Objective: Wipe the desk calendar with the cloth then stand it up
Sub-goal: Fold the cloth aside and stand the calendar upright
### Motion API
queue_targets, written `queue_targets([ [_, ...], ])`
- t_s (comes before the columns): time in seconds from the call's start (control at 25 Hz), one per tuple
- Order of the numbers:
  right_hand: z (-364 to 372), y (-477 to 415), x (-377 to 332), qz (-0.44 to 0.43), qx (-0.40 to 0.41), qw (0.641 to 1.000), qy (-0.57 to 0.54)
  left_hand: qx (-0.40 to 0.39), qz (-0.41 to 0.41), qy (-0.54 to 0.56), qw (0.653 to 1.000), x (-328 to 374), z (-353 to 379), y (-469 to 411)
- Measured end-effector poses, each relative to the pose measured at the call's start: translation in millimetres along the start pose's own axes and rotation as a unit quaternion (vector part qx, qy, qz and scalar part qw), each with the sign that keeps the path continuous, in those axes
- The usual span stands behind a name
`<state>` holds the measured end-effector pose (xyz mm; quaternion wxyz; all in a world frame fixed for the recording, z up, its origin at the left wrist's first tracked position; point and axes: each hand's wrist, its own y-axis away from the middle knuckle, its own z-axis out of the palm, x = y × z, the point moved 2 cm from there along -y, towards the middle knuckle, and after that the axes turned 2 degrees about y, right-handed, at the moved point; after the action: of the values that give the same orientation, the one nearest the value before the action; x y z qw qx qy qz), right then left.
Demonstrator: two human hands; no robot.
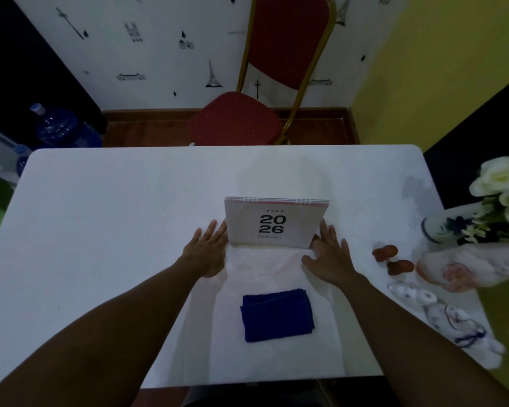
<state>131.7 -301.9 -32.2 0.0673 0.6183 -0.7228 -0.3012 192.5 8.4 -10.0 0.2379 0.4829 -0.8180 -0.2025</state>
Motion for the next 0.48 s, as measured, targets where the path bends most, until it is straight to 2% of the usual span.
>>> queue_targets([
  [0.12, -2.9, 9.5, -1.0, -0.019, 0.000, 0.999, -0.031, 0.005, 0.000, 0.034, 0.999, 3.4, -3.8, 4.0],
  [0.28, 0.2, 23.1, 3.6, -0.024, 0.010, 0.997, -0.072, 0.039, -0.027, 0.131, 0.990, 6.5, -0.6, 17.4],
  [0.4, -3.0, 31.0, -2.6, -0.023, 0.034, 0.980, -0.193, 0.049, -0.061, 0.246, 0.966, 8.4, -0.8, 26.1],
  [0.48, -10.5, 36.1, -11.3, 0.000, 0.089, 0.958, -0.273, 0.065, -0.089, 0.309, 0.945, 9.3, -3.6, 30.0],
])
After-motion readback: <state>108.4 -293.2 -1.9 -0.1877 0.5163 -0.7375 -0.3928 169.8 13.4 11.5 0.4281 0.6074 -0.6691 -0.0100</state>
